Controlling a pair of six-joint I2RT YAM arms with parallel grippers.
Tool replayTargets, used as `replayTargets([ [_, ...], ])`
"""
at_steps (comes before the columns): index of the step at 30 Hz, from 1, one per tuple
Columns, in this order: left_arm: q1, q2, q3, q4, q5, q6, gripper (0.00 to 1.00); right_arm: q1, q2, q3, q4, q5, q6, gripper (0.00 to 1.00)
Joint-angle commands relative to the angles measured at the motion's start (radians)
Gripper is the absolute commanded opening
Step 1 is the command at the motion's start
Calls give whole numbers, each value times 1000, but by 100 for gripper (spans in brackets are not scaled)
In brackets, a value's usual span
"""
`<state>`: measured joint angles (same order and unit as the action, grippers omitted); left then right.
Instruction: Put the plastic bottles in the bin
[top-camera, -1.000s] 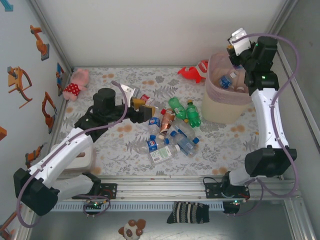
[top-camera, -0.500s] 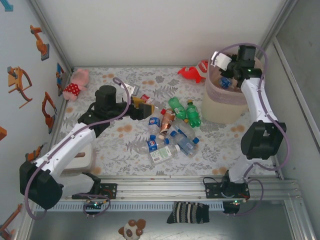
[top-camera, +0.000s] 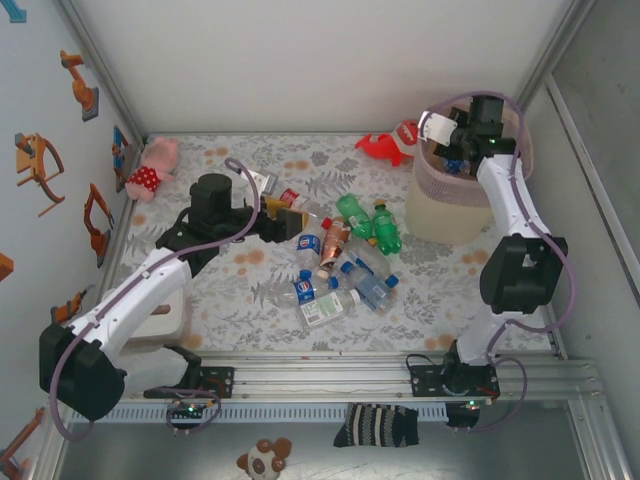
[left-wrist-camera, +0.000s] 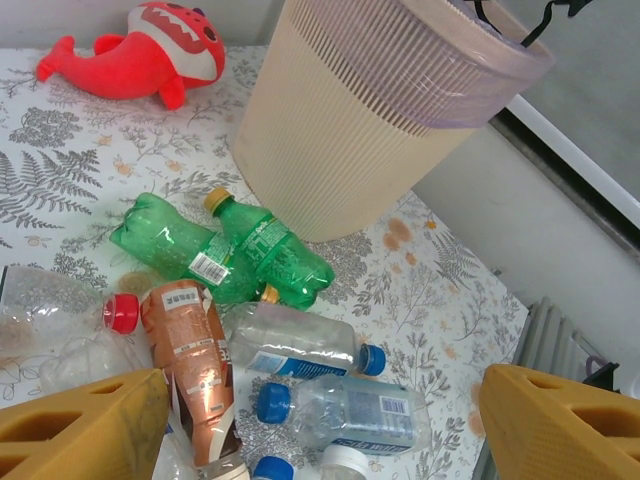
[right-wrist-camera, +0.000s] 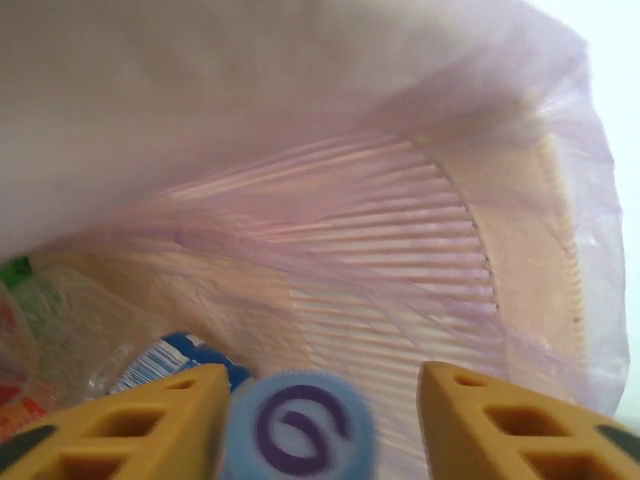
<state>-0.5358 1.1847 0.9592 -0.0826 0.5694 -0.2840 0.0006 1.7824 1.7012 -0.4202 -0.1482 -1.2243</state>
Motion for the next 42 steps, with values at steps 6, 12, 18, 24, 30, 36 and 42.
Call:
replayTargets([
  [6, 4, -24, 3, 19, 14, -10, 81, -4, -129, -15, -12, -87, 121, 69],
  [12, 4, -9, 13, 2, -16, -23, 79, -3, -199, -20, -61, -107, 313, 69],
  [18, 3, 30, 47, -74, -95, -37, 78, -3, -278, -26, -73, -76, 637, 68],
  [24, 2, 108, 91, -145, -222, -122, 77, -4, -372, -62, -79, -25, 980, 68],
  [30, 26, 216, 126, -176, -367, -319, 78, -4, -443, -73, -142, 116, 1258, 69],
  [36, 34, 362, 221, -267, -611, -672, 78, -2, -503, -122, -174, 106, 1320, 67],
  [42, 37, 540, 351, -315, -589, -841, 80, -4, -540, -167, -173, 109, 1336, 67],
])
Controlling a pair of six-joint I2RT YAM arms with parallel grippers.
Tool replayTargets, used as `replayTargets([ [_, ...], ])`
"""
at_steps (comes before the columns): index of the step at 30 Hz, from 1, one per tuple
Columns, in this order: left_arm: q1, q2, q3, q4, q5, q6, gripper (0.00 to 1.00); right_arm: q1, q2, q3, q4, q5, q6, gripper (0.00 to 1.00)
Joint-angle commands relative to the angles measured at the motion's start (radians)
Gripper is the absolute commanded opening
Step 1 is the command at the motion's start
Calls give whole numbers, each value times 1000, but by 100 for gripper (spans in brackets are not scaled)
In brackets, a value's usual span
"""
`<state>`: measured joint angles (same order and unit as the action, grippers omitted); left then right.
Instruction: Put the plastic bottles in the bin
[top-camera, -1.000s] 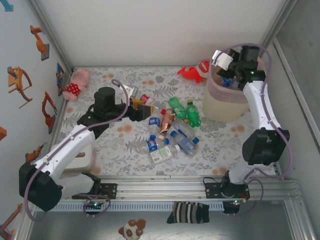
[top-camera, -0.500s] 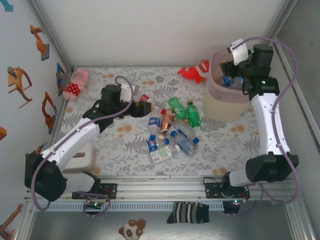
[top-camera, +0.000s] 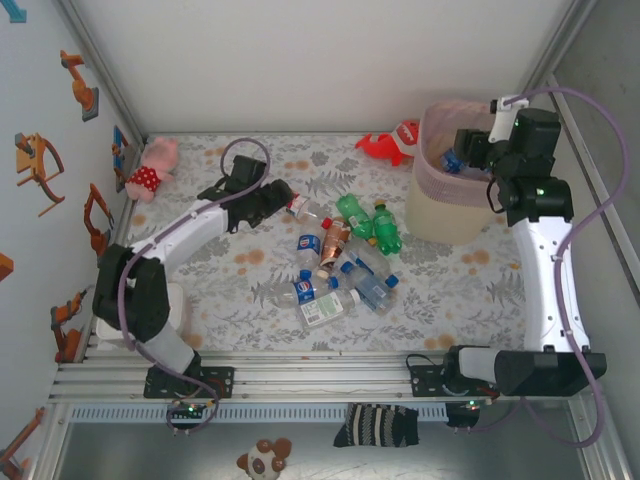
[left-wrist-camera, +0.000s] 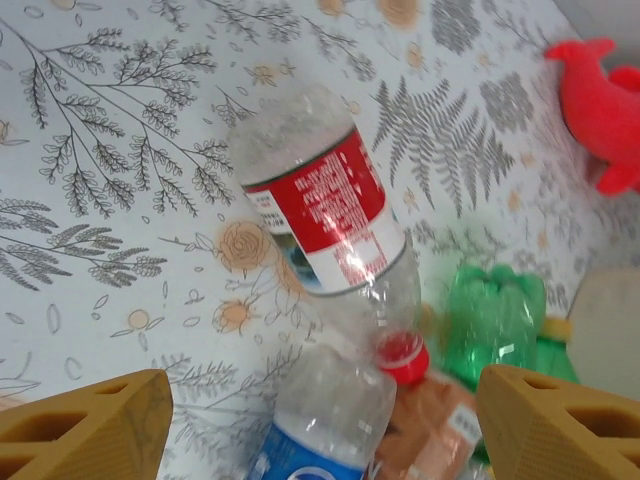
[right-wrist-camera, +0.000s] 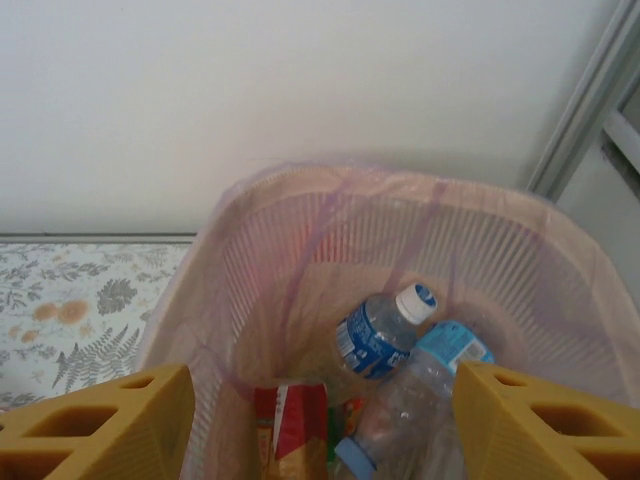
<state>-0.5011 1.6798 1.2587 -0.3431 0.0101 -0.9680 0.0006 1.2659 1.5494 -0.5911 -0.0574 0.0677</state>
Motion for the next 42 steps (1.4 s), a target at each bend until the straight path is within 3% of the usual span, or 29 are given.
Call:
replayTargets([
  [1, 4, 67, 71, -45, -13, -177, 80, -4, -25, -14, -6, 16, 42, 67],
  [8, 8, 258, 235, -71, 40, -289, 89, -4, -33, 0, -53, 52, -12, 68],
  [15, 42, 379, 248, 5, 124, -455, 91, -4, -51, 8, -74, 79, -55, 69],
  [31, 60, 487, 258, 92, 136, -554, 70, -4, -73, 8, -108, 80, -75, 69],
  [42, 74, 365, 209, 127, 74, -512, 62, -3, -100, -5, -101, 48, -71, 69],
])
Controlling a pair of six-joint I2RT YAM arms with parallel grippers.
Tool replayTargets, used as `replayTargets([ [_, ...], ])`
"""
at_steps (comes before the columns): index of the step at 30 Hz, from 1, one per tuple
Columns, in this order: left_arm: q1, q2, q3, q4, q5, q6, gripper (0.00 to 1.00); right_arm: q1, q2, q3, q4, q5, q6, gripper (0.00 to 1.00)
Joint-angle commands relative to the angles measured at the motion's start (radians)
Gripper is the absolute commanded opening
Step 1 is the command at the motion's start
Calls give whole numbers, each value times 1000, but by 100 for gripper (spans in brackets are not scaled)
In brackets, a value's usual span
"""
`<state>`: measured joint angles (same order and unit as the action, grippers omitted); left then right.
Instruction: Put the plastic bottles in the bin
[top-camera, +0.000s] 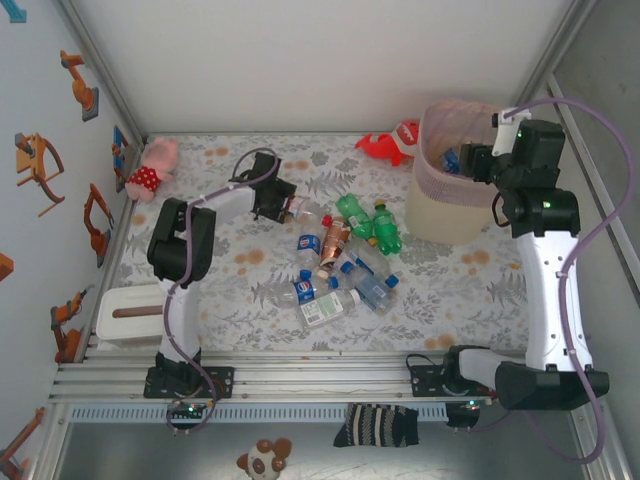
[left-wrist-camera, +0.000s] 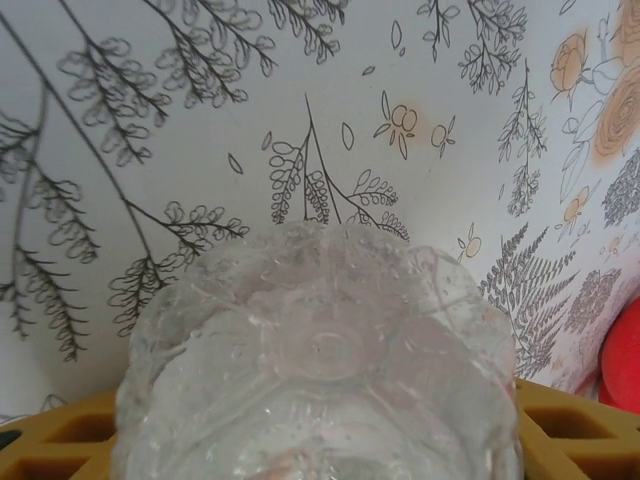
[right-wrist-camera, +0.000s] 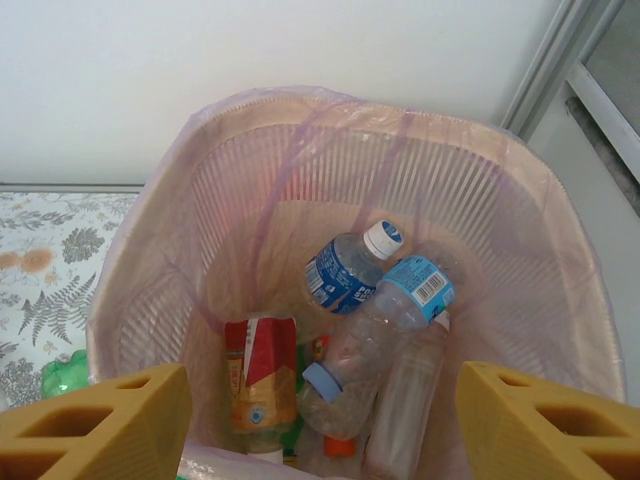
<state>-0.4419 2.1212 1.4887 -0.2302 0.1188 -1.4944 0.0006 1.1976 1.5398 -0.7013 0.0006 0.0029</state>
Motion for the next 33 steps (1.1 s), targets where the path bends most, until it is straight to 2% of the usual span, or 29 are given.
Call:
replayTargets([
  [1, 19, -96, -31, 21, -44, 22, 62, -3, -35, 3, 10, -20, -4, 69],
  [7, 49, -244, -132, 167, -42, 113, 60, -3, -97, -81, 114, -197, 1, 69],
  [11, 56, -359, -172, 218, -44, 264, 58, -3, -130, -137, 185, -374, 17, 69],
  [14, 56, -439, -213, 281, -4, 394, 57, -2, -135, -158, 214, -492, 46, 68],
  [18, 57, -538, -265, 380, 115, 556, 57, 19, -136, -192, 249, -623, 65, 68],
  [23, 57, -629, -278, 443, 338, 734, 57, 99, -116, -213, 263, -723, 47, 68],
  [29, 50, -732, -327, 588, 559, 849, 57, 253, -76, -209, 278, -774, 11, 67],
  [33, 41, -797, -358, 687, 686, 881, 57, 338, -43, -195, 343, -811, 60, 67],
])
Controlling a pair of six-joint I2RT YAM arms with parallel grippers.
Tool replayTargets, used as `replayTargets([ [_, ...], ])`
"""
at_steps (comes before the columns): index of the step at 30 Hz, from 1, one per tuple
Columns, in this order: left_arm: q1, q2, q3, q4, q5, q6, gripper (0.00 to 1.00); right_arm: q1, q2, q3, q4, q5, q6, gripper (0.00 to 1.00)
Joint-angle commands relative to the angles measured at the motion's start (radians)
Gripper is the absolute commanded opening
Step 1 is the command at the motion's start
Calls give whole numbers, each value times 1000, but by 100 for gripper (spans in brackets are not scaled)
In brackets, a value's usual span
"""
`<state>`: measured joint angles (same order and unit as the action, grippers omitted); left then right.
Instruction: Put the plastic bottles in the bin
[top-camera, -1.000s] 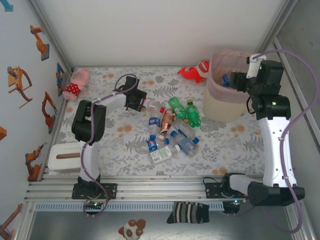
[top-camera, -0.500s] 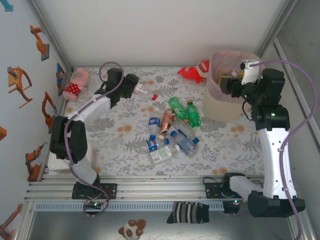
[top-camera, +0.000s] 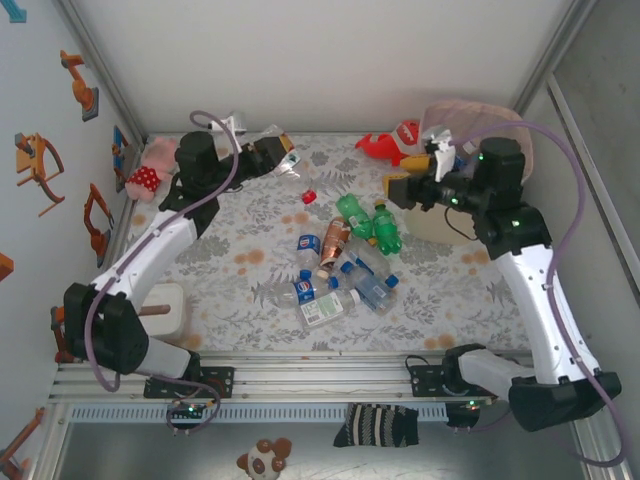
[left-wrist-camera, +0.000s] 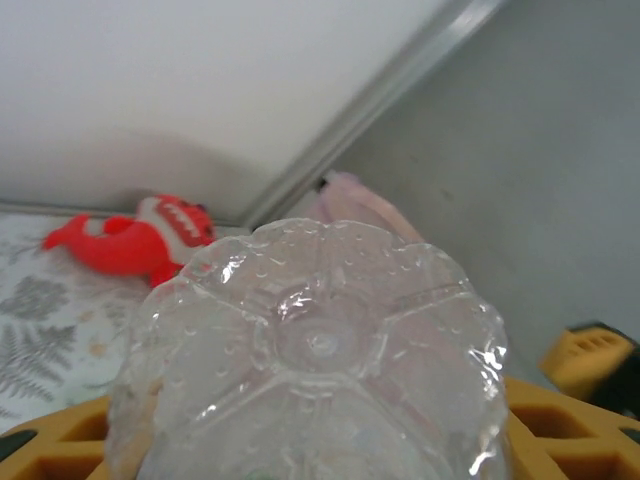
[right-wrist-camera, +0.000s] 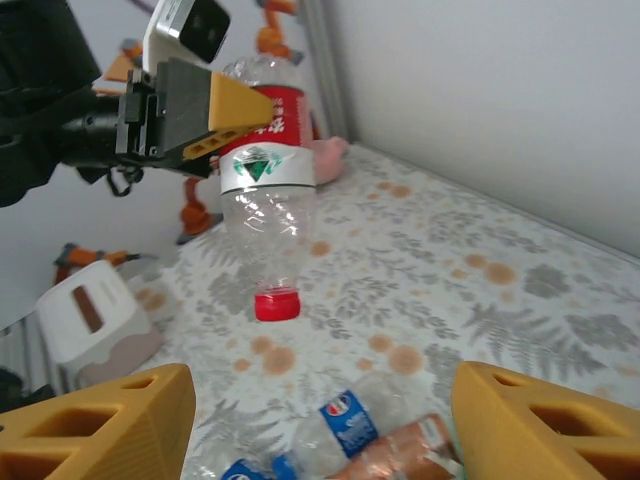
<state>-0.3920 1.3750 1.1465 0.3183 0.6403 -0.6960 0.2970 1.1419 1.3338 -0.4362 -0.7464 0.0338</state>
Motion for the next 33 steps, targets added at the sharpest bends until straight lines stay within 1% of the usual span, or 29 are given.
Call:
replayTargets([
  [1, -12, -64, -20, 158, 197, 90, 56, 60, 24, 11, 109, -75, 53, 67],
  [4, -26, -90, -16, 188, 277, 101, 55, 127, 59, 29, 173, -97, 92, 71],
  [7, -46, -107, -6, 202, 339, 111, 55, 196, 103, 79, 179, -105, 88, 72],
  [11, -88, -125, 11, 193, 392, 143, 56, 268, 156, 137, 210, -119, 100, 74],
  [16, -132, -133, 40, 136, 414, 187, 56, 333, 220, 200, 215, -135, 111, 73],
  [21, -141, -147, 47, 111, 409, 206, 56, 362, 243, 216, 191, -149, 83, 71],
  [26, -143, -163, 45, 106, 403, 218, 56, 369, 245, 211, 158, -145, 54, 69],
  [28, -143, -169, 44, 107, 398, 221, 57, 369, 247, 209, 142, -136, 39, 69],
  [31, -143, -175, 44, 111, 396, 225, 57, 370, 247, 205, 117, -126, 14, 72],
  [33, -143, -181, 44, 110, 395, 225, 57, 372, 247, 201, 118, -122, 12, 72],
])
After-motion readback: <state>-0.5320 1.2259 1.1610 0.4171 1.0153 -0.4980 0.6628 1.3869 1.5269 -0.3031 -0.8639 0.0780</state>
